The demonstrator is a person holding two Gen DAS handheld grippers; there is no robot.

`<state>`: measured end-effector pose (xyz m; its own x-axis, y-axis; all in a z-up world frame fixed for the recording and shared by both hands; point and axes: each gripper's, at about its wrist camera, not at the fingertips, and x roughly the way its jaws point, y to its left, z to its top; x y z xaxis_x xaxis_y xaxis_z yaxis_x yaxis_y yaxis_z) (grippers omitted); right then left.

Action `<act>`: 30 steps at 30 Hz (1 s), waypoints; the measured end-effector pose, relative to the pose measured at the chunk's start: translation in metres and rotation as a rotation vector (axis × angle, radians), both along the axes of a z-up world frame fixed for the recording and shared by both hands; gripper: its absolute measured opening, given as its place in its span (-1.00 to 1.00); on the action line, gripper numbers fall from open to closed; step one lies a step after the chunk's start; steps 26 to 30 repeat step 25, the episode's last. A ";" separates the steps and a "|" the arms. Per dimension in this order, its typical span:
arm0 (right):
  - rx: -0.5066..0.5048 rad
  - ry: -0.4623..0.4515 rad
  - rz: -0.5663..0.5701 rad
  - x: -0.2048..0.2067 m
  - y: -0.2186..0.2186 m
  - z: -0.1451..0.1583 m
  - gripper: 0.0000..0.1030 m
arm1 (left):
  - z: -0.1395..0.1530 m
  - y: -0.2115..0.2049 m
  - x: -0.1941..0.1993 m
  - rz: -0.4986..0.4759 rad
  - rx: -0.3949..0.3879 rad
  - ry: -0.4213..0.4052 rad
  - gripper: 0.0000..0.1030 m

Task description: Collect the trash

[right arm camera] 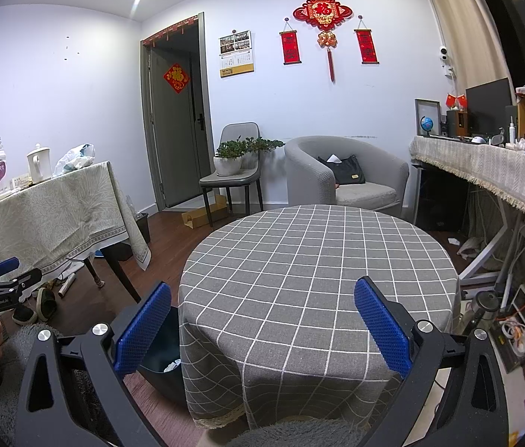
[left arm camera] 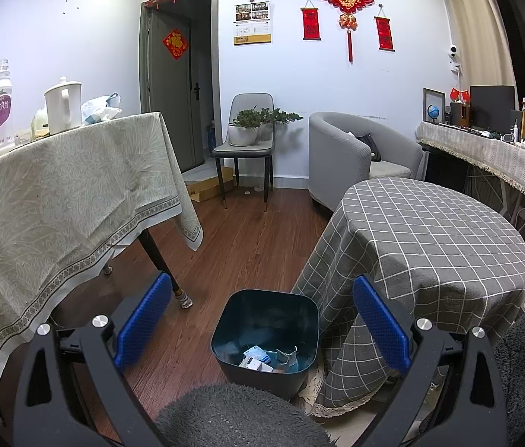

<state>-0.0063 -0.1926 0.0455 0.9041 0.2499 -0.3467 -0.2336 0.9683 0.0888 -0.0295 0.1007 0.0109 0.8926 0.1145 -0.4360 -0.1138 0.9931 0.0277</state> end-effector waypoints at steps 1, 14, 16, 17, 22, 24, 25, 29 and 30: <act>0.000 0.000 0.000 0.000 0.000 0.000 0.93 | 0.000 0.000 0.000 0.000 0.000 0.000 0.93; 0.000 0.000 0.000 0.000 0.000 0.000 0.93 | 0.001 0.001 0.002 0.000 0.003 -0.002 0.93; 0.000 0.000 0.000 0.000 0.000 0.000 0.93 | 0.000 0.001 0.002 0.001 0.000 -0.001 0.93; 0.000 0.000 0.000 0.000 0.000 0.000 0.93 | 0.002 0.003 0.003 0.001 -0.002 0.000 0.93; 0.000 0.000 0.000 0.000 0.000 0.000 0.93 | 0.007 0.005 0.007 -0.002 -0.001 0.002 0.93; 0.000 0.000 0.000 0.000 0.000 0.001 0.93 | 0.007 0.006 0.007 -0.003 0.001 0.000 0.93; 0.000 0.000 0.000 0.000 0.000 0.001 0.93 | 0.006 0.007 0.007 -0.002 0.001 0.000 0.93; 0.000 0.000 0.000 0.000 0.000 0.001 0.93 | 0.006 0.007 0.007 -0.002 0.001 0.000 0.93; 0.000 0.000 0.000 0.000 0.000 0.001 0.93 | 0.006 0.007 0.007 -0.002 0.001 0.000 0.93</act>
